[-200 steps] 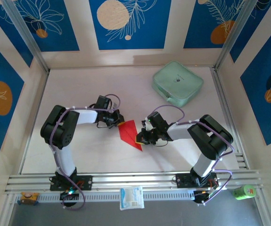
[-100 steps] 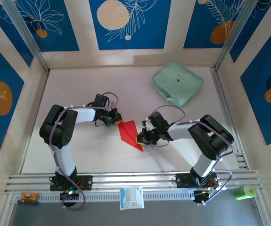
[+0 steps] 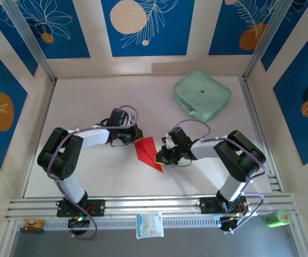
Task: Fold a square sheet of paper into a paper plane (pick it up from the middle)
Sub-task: Fourth fold the wing at the center of the table.
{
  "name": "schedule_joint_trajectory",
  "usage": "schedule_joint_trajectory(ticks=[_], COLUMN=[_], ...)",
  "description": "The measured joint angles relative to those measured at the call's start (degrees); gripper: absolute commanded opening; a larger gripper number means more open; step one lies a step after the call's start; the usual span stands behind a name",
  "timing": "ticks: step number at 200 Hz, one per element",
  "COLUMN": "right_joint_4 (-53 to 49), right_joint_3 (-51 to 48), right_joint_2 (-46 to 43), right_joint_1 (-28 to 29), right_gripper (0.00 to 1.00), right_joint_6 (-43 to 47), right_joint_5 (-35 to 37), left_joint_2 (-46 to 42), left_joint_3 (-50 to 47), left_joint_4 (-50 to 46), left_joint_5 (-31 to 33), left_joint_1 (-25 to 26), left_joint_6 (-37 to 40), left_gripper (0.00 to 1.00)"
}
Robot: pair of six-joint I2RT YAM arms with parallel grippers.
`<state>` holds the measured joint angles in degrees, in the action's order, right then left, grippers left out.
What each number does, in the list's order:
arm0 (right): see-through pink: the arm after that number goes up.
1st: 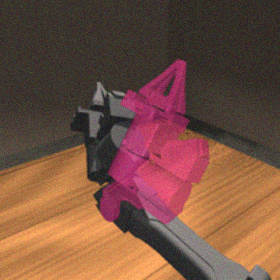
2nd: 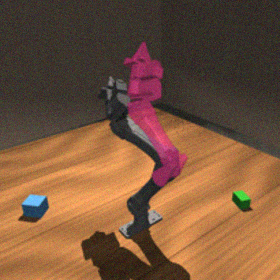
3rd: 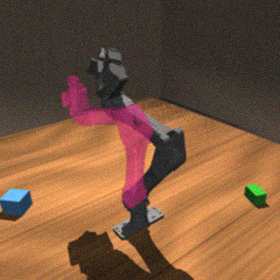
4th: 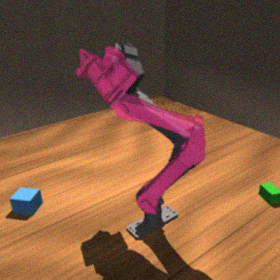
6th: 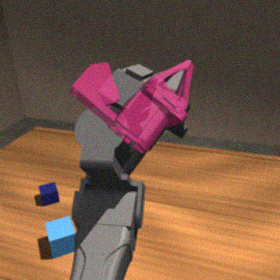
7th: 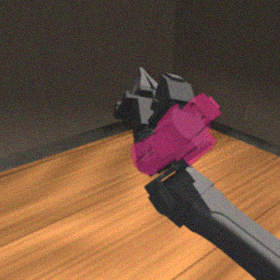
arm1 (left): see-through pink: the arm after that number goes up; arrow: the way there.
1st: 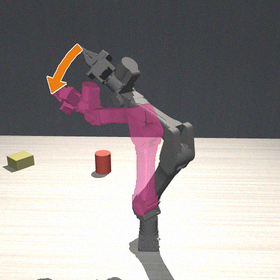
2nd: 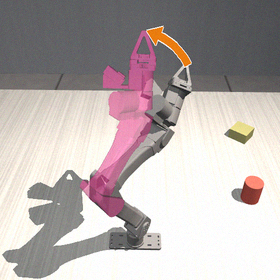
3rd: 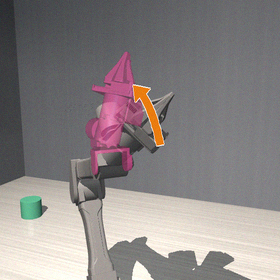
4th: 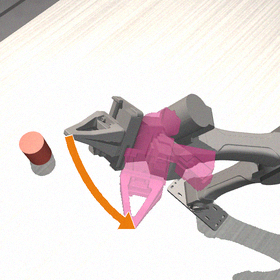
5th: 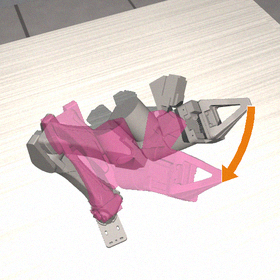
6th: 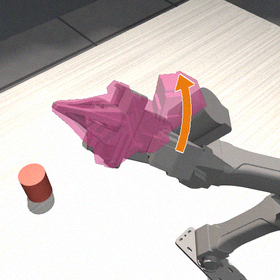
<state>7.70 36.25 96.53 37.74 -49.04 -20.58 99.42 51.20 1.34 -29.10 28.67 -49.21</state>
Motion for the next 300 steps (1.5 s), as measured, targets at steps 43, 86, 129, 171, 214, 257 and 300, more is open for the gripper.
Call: schedule_joint_trajectory(ticks=[43, 86, 129, 171, 214, 257, 300], right_joint_4=[-0.7, -5.4, -9.6, -8.0, -3.0, -1.2, -1.0], right_joint_3=[0.0, 0.9, 5.9, 10.7, 6.4, -0.4, -6.0], right_joint_2=[-0.4, -2.0, -2.2, 4.9, 4.3, -0.9, -5.8], right_joint_1=[0.0, 0.0, 0.7, 1.7, 1.7, 1.6, 1.6], right_gripper=[0.0, 0.0, 0.0, 0.0, 0.01, 0.02, 0.02], right_joint_6=[0.0, 0.4, 1.0, 1.0, 0.5, 0.4, 0.6], right_joint_5=[0.0, 0.2, 0.1, 0.2, -0.9, -1.6, -2.2], left_joint_2=[5.2, 6.1, 6.1, 6.1, 6.1, 6.1, 6.2], left_joint_3=[-1.7, -4.3, -5.0, -5.0, -5.1, -5.1, -5.1], left_joint_4=[5.2, 10.0, 11.6, 11.6, 11.6, 11.6, 11.6], left_joint_5=[-1.5, -3.3, -3.7, -3.8, -3.9, -3.9, -4.0], left_joint_1=[4.2, 3.8, 3.7, 3.7, 3.7, 3.3, 3.3], left_joint_6=[-1.7, -3.0, -3.0, -3.0, -3.0, -2.9, -2.9], left_gripper=[0.06, 0.06, 0.06, 0.05, 0.04, 0.04, 0.04])
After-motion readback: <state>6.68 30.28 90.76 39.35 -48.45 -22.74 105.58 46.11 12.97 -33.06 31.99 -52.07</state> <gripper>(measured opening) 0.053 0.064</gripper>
